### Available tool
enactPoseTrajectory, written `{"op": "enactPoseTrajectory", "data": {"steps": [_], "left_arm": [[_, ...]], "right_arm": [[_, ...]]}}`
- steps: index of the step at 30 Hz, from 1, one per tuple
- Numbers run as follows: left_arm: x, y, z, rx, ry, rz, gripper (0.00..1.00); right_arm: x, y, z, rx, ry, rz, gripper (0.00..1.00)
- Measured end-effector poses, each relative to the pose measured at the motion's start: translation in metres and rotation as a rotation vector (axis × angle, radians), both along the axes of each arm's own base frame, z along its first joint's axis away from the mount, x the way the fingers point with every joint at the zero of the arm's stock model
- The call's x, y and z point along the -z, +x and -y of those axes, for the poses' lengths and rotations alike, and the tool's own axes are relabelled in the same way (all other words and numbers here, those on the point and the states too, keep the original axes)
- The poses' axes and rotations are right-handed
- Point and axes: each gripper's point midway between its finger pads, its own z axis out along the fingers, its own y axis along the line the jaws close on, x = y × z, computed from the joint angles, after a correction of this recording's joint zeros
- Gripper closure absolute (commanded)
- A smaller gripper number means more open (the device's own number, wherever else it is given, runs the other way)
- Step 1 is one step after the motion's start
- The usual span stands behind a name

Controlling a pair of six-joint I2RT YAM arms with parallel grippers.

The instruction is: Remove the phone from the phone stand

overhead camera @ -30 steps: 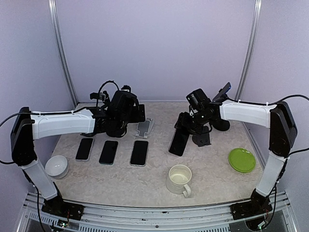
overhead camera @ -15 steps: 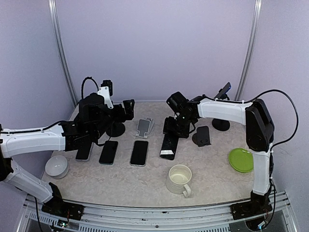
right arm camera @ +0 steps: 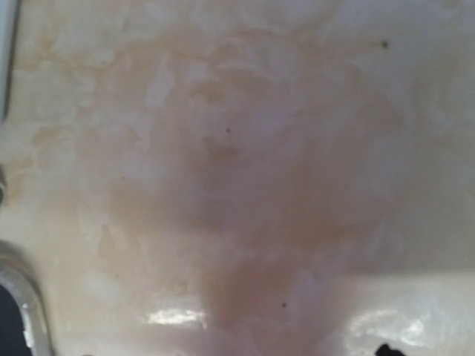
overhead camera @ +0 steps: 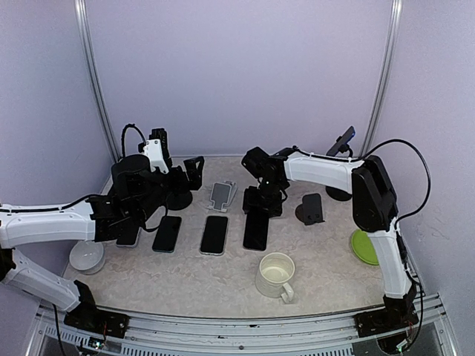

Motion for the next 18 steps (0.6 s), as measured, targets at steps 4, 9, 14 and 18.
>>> {"op": "enactPoseTrajectory", "data": {"steps": [4, 9, 14, 18], "left_arm": [[0.000, 0.000, 0.000, 0.000, -0.004, 0.002, 0.01], [0.004, -0.001, -0.001, -0.001, -0.002, -0.002, 0.01], [0.010, -0.003, -0.004, -0.004, 0.002, -0.008, 0.01], [0.011, -0.002, -0.006, -0.007, 0.001, -0.010, 0.01]], "right_arm": [[0.010, -0.005, -0.002, -0.012, -0.015, -0.030, 0.40], [0.021, -0.016, -0.004, -0.039, -0.048, -0.066, 0.38], [0.032, -0.024, -0.002, -0.051, -0.079, -0.095, 0.27], [0.032, -0.024, -0.002, -0.051, -0.086, -0.093, 0.15]]}}
